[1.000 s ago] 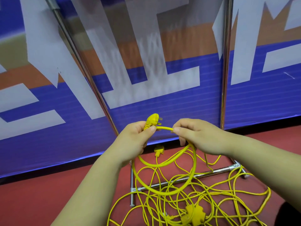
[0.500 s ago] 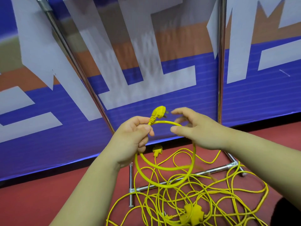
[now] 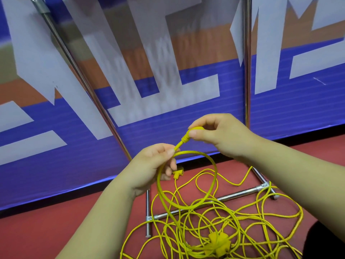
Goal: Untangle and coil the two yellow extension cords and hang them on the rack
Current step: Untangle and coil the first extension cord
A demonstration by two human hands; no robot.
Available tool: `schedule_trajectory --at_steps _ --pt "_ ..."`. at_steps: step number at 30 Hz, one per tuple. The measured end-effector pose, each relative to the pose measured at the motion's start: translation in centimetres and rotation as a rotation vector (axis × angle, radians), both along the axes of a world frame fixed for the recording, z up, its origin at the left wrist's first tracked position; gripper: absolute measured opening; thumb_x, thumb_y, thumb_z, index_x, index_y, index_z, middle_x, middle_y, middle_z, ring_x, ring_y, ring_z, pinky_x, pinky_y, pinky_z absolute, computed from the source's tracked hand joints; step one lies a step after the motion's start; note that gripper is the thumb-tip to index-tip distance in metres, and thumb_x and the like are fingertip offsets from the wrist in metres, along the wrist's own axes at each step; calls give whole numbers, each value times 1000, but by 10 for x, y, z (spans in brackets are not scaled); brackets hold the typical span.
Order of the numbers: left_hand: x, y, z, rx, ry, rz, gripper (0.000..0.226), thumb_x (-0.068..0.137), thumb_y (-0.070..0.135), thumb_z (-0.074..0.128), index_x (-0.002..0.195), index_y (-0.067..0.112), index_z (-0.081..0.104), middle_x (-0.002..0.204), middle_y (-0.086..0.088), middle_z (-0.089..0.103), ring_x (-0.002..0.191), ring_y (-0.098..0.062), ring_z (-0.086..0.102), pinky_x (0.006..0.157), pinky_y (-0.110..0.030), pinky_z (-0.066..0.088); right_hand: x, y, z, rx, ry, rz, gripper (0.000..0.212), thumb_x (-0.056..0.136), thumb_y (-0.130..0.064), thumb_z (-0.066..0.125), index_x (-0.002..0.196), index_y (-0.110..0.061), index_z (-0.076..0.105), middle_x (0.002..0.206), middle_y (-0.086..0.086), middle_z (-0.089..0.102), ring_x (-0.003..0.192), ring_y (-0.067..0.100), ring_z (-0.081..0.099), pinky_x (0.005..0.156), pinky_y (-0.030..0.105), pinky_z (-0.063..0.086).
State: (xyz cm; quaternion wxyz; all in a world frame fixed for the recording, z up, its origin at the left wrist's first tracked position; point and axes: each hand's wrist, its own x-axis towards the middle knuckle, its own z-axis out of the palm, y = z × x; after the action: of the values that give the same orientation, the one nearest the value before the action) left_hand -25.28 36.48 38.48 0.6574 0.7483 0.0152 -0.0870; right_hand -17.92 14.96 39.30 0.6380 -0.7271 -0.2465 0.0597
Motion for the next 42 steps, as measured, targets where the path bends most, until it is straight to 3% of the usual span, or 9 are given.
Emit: schedule_trajectory --at_steps 4,11,15,19,23,27,32,38,42 --pt "2 4 -1 -174 24 24 41 87 23 66 123 7 58 79 -9 61 60 -16 54 56 -30 55 7 -4 -3 137 141 -87 7 88 -22 75 92 -17 76 81 3 73 78 10 63 65 17 49" --pt "3 -3 0 -183 2 6 35 83 19 62 116 10 57 85 -15 65 58 -19 54 52 -29 49 -3 9 -18 84 148 -50 15 84 -17 79 97 -11 76 79 1 75 72 3 67 62 12 47" --pt "4 -5 -1 -172 -21 24 37 79 14 64 115 9 57 83 -13 66 56 -18 52 50 -27 46 -8 14 -20 72 133 -30 22 78 -20 84 97 -16 73 88 4 78 90 20 74 88 33 57" --pt "2 -4 -2 -167 -49 8 40 76 7 65 114 8 55 82 -12 63 53 -16 47 49 -25 38 -12 15 -17 9 58 -33 23 78 -25 85 96 -20 72 88 2 78 90 20 74 93 44 56" --pt "2 -4 0 -175 -60 26 39 75 5 63 114 8 57 81 -13 62 54 -15 46 49 -24 35 -13 13 -14 -96 -36 -40 22 81 -33 81 102 -31 76 85 -12 75 84 1 70 84 30 56" --pt "2 -6 2 -226 -39 37 39 80 15 59 118 6 58 83 -14 64 53 -17 45 48 -25 35 -15 16 -15 -32 -75 -34 27 77 -23 85 103 -28 75 88 -5 75 87 8 72 87 32 57" --pt "4 -9 3 -177 -98 127 35 85 33 64 110 8 61 76 -4 60 52 -12 38 46 -22 28 -19 16 -12 -78 -223 -71 39 76 -27 86 111 -31 69 96 -14 74 97 -4 66 79 8 43" --pt "8 -4 13 -446 -155 345 41 83 39 65 117 16 63 63 3 37 44 -6 25 41 -17 17 -27 25 -39 -52 -31 12 38 68 -34 87 95 -28 59 95 -4 72 86 21 67 82 36 57" --pt "9 -5 16 -565 -177 369 32 95 40 57 115 17 65 63 4 32 43 -4 23 38 -16 19 -36 42 -70 -186 76 247 40 72 -35 86 98 -24 57 100 -1 72 95 17 69 94 42 53"
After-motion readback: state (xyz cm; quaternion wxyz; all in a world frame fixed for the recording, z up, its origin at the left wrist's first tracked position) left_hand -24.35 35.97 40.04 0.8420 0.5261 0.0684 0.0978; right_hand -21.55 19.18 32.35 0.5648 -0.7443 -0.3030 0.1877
